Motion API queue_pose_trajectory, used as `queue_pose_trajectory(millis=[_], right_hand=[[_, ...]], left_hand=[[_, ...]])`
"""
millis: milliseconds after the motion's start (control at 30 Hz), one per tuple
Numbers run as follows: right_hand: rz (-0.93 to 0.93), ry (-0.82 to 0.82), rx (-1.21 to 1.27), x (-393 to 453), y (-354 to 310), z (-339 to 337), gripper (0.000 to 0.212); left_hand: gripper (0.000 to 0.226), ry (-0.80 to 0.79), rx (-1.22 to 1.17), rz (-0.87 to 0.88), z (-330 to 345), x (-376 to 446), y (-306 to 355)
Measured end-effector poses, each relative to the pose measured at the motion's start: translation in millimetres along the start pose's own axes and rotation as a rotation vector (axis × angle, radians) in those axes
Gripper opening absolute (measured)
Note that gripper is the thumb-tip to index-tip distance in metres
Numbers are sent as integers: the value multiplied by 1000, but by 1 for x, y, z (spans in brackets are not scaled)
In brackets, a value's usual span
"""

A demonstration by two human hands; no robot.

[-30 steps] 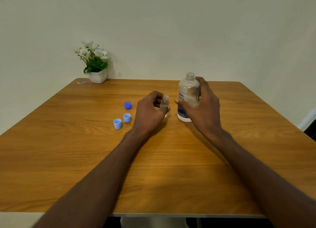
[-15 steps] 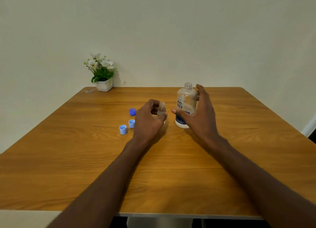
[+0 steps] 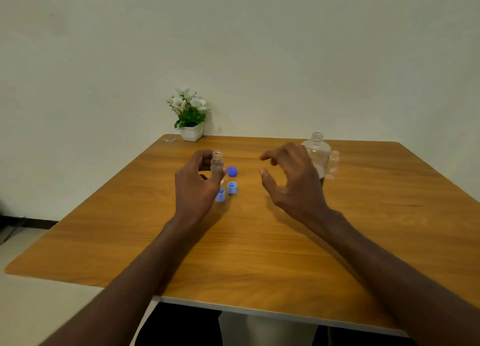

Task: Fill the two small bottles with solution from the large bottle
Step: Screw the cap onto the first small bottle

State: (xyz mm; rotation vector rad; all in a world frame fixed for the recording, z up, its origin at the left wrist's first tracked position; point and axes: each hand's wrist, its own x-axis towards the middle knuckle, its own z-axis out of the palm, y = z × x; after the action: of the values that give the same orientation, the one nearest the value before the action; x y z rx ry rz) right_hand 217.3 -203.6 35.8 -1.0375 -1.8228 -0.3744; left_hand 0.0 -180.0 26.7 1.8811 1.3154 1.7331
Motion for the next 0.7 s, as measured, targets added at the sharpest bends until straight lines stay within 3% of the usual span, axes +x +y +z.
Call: queue_pose_trajectory(millis=[167,367,533,700], right_hand=[[-10,-295,-76,7,-20,46,37],[-49,-487,-158,18,-32,73,45],[-56,-450,-139,11,-30,80,32],[151,-216,153,17,-21,67,24]], left_hand=[[24,17,56,-84,-22,1,-25],[33,-26,60,-153,-23,3,-32],[38,-48,54,-160,-24,4,-34],[35,-29,17,-149,-22,4,-32]])
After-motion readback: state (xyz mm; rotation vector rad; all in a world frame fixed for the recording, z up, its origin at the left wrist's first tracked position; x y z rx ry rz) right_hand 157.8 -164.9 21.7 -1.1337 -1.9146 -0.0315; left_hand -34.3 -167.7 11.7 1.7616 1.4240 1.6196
